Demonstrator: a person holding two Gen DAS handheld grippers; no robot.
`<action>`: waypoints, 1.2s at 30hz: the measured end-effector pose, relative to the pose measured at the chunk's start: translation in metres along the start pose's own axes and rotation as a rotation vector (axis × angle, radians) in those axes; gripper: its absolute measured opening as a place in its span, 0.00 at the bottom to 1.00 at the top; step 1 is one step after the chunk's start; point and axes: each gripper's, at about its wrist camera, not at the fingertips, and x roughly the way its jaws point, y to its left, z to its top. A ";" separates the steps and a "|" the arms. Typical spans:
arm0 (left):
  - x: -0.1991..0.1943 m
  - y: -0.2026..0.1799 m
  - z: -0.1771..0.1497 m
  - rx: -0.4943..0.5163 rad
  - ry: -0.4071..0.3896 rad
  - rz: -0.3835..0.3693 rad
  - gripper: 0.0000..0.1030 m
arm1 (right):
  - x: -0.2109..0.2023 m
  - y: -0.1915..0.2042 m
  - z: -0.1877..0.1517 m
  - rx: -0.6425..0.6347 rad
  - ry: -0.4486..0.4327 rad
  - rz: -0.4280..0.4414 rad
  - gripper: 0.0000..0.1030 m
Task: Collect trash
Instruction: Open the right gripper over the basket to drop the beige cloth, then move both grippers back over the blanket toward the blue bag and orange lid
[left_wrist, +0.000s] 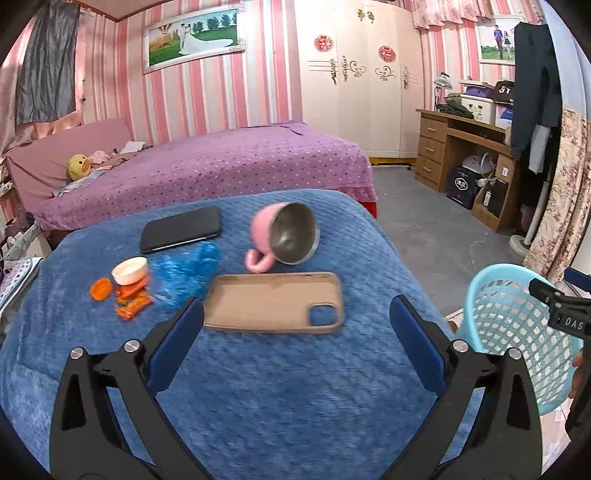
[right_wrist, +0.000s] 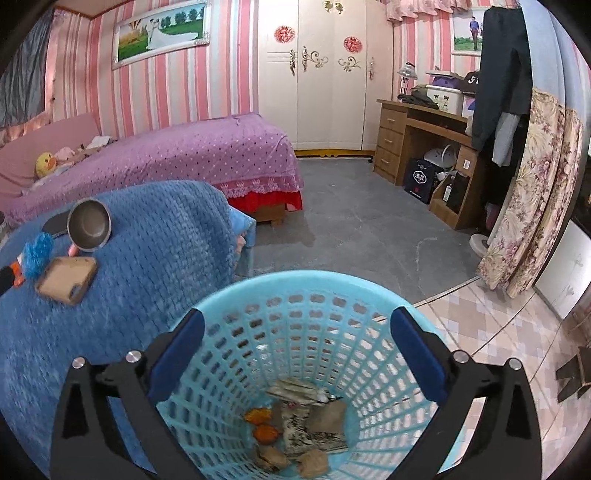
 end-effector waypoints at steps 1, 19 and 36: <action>0.000 0.007 0.001 -0.001 -0.004 0.010 0.94 | 0.000 0.003 0.001 0.008 0.000 0.009 0.95; 0.020 0.097 -0.016 -0.031 0.014 0.097 0.94 | 0.003 0.082 0.008 -0.055 -0.030 0.056 0.95; 0.041 0.183 -0.024 -0.116 0.056 0.174 0.94 | 0.013 0.154 0.001 -0.162 -0.021 0.074 0.95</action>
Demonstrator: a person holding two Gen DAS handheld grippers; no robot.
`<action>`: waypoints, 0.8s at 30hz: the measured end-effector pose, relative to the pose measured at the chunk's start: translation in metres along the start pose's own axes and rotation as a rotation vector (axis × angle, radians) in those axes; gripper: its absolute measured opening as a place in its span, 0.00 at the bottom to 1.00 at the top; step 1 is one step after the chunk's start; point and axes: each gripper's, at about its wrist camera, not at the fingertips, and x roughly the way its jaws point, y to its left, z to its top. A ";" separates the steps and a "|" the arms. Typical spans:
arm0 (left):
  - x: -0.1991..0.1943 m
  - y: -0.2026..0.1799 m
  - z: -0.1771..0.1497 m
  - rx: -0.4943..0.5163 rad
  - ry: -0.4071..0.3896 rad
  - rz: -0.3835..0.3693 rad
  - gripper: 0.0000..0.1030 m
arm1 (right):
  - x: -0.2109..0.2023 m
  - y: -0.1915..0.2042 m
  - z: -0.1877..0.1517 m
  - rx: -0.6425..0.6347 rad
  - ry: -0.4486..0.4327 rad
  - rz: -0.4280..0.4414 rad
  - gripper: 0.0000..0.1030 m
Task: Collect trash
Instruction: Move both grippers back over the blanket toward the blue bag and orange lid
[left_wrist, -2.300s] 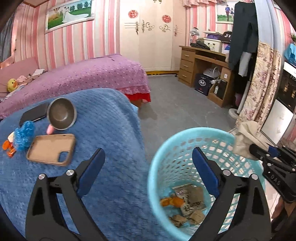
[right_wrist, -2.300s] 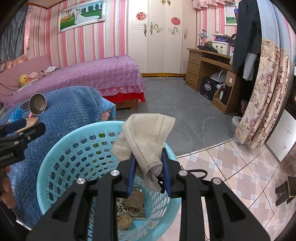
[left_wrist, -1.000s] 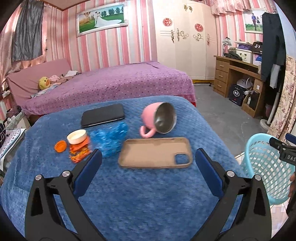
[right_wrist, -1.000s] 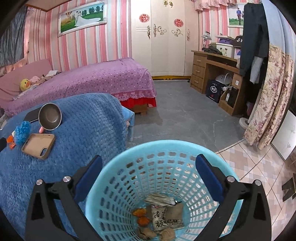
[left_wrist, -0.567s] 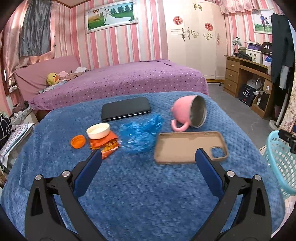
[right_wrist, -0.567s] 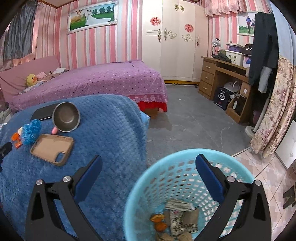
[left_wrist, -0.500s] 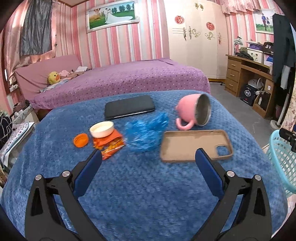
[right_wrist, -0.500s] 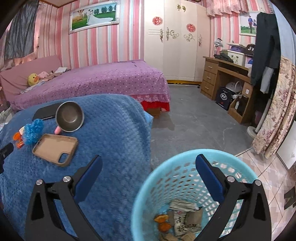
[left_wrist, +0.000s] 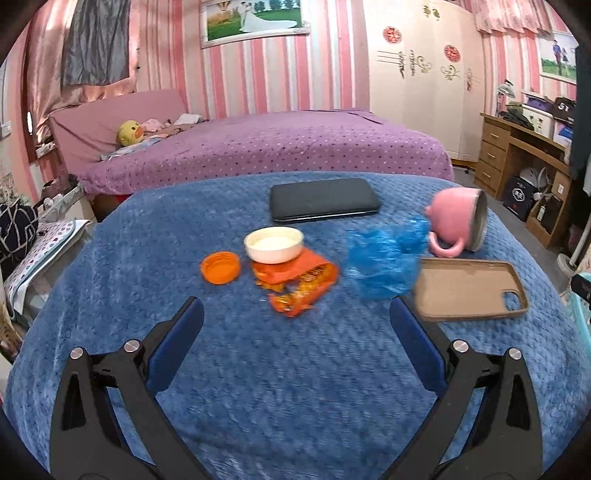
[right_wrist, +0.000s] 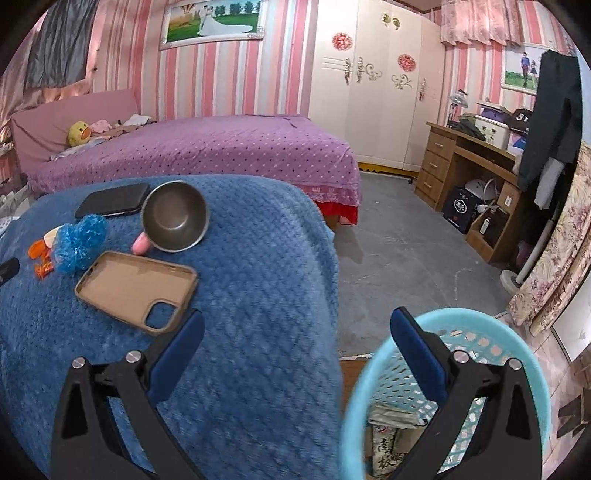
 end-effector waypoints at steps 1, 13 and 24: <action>0.002 0.005 0.001 -0.004 0.000 0.011 0.95 | 0.000 0.006 0.001 -0.008 -0.001 0.005 0.95; 0.018 0.041 0.005 -0.065 0.028 0.028 0.95 | 0.004 0.048 0.003 -0.074 0.006 0.026 0.95; 0.030 0.057 0.010 -0.059 0.041 0.050 0.95 | 0.006 0.079 0.020 -0.073 0.008 0.089 0.95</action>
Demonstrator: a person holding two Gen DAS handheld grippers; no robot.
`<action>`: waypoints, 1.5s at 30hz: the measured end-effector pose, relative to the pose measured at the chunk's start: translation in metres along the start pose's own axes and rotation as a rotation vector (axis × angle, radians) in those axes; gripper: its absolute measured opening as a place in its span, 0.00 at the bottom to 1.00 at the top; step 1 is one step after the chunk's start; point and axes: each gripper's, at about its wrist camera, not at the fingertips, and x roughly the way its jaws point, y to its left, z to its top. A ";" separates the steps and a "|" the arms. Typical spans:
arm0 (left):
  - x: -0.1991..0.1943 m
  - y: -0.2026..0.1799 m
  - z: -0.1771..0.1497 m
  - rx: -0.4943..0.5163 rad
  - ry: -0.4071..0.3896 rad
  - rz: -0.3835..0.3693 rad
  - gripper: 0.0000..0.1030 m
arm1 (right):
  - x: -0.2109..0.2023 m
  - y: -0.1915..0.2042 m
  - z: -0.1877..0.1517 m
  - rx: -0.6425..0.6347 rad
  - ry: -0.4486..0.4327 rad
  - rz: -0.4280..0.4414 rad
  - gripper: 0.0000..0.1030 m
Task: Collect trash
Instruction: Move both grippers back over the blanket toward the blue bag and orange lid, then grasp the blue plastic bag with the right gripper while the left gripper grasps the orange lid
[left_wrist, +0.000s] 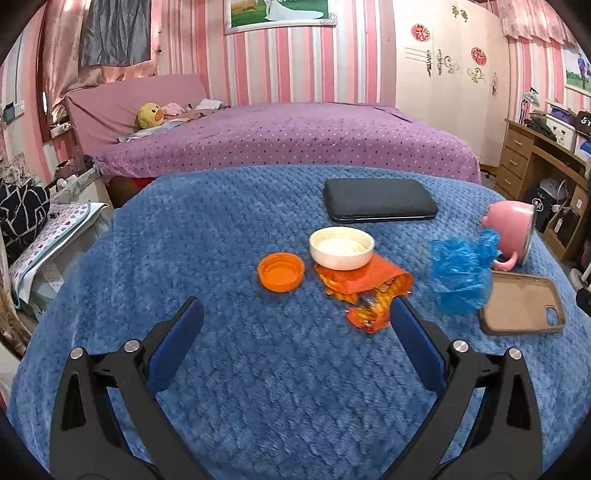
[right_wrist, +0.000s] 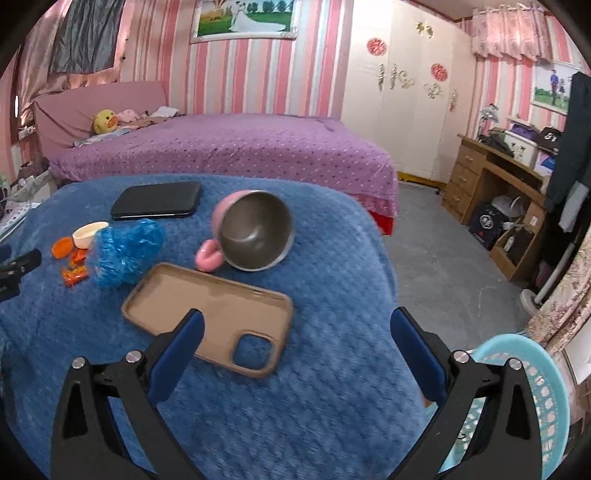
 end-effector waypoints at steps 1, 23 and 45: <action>0.002 0.003 0.001 -0.005 0.001 0.007 0.95 | 0.003 0.004 0.002 -0.010 0.003 0.006 0.95; 0.024 0.060 0.017 -0.064 0.020 0.104 0.95 | 0.037 0.085 0.026 -0.090 -0.008 0.144 0.95; 0.055 0.062 0.020 -0.015 0.105 0.086 0.95 | 0.064 0.138 0.031 -0.203 0.023 0.331 0.31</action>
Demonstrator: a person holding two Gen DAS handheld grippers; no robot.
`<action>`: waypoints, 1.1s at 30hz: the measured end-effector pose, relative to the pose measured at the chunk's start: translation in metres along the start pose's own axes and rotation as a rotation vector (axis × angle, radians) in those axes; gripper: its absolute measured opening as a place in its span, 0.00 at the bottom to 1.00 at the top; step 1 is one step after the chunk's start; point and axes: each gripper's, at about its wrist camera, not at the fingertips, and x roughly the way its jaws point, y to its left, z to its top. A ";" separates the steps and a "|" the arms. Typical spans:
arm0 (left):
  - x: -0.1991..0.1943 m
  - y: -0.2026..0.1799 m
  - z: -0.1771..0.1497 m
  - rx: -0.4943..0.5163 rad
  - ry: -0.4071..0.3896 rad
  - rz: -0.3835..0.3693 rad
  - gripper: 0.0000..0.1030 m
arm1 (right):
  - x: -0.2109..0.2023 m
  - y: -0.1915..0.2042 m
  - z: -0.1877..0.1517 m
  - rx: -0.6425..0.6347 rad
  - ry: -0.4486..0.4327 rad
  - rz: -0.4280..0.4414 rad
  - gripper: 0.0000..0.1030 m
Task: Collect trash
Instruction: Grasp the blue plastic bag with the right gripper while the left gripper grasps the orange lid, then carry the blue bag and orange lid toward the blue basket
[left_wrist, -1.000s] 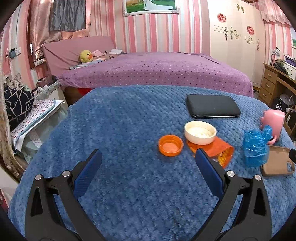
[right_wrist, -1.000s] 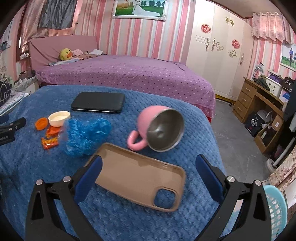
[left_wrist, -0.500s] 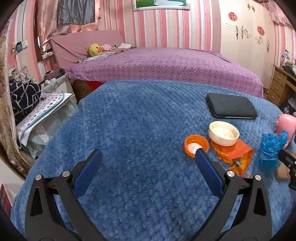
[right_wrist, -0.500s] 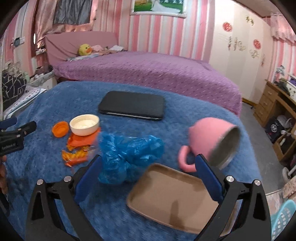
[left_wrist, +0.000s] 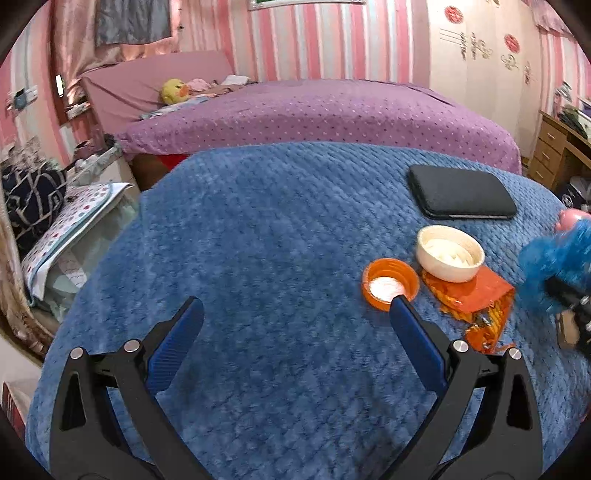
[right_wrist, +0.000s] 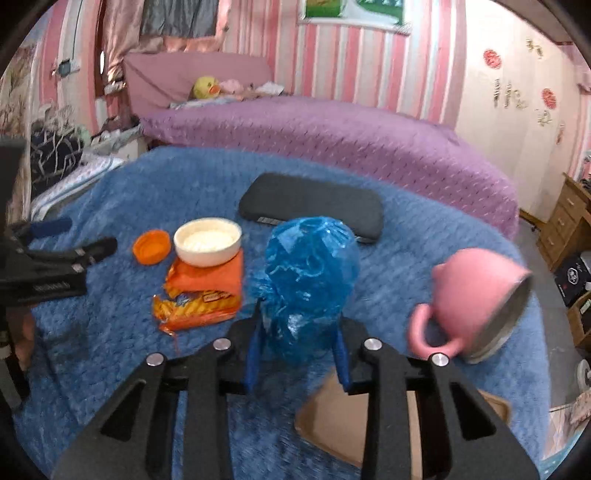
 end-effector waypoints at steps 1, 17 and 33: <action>0.001 -0.004 0.001 0.009 0.001 -0.009 0.94 | -0.010 -0.007 -0.001 0.015 -0.022 -0.013 0.31; 0.038 -0.024 0.010 -0.016 0.127 -0.188 0.74 | -0.060 -0.075 -0.024 0.109 -0.055 -0.097 0.31; 0.018 -0.035 0.007 0.052 0.092 -0.099 0.38 | -0.081 -0.097 -0.038 0.122 -0.076 -0.147 0.31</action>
